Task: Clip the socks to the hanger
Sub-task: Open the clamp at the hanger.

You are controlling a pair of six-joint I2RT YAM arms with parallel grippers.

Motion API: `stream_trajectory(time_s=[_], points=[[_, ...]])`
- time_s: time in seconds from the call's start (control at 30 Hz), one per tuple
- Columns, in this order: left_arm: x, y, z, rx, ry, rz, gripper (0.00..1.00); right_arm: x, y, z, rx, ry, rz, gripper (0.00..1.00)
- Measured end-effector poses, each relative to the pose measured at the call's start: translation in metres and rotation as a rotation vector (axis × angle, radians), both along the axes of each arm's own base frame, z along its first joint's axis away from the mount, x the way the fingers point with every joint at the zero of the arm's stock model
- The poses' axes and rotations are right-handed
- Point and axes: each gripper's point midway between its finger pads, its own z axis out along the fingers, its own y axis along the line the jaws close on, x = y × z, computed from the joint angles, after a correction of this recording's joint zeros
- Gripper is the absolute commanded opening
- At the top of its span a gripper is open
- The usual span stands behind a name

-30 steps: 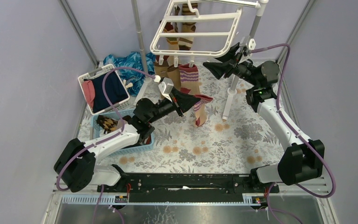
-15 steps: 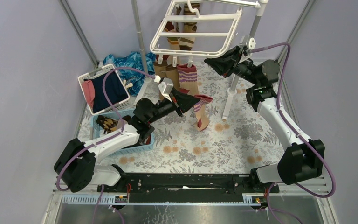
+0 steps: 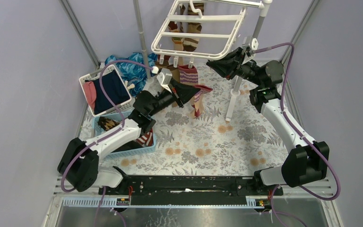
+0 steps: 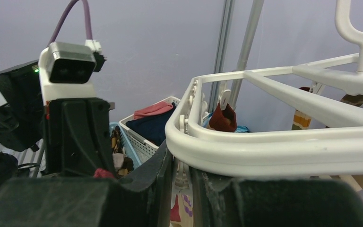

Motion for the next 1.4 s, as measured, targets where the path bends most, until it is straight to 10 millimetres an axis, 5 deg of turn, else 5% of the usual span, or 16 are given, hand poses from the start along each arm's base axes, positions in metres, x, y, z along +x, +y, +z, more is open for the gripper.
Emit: stream_trajectory(time_s=[0.17, 0.43, 1.4], points=[[0.019, 0.001, 0.009, -0.01, 0.019, 0.0, 0.0, -0.002, 0.001, -0.001, -0.001, 0.009, 0.011, 0.09], [0.039, -0.011, -0.004, -0.007, 0.109, -0.041, 0.0, -0.002, 0.001, -0.001, 0.0, 0.012, 0.013, 0.09], [0.053, -0.019, 0.007, -0.098, 0.234, -0.098, 0.0, -0.003, 0.001, -0.001, -0.004, 0.012, 0.021, 0.09]])
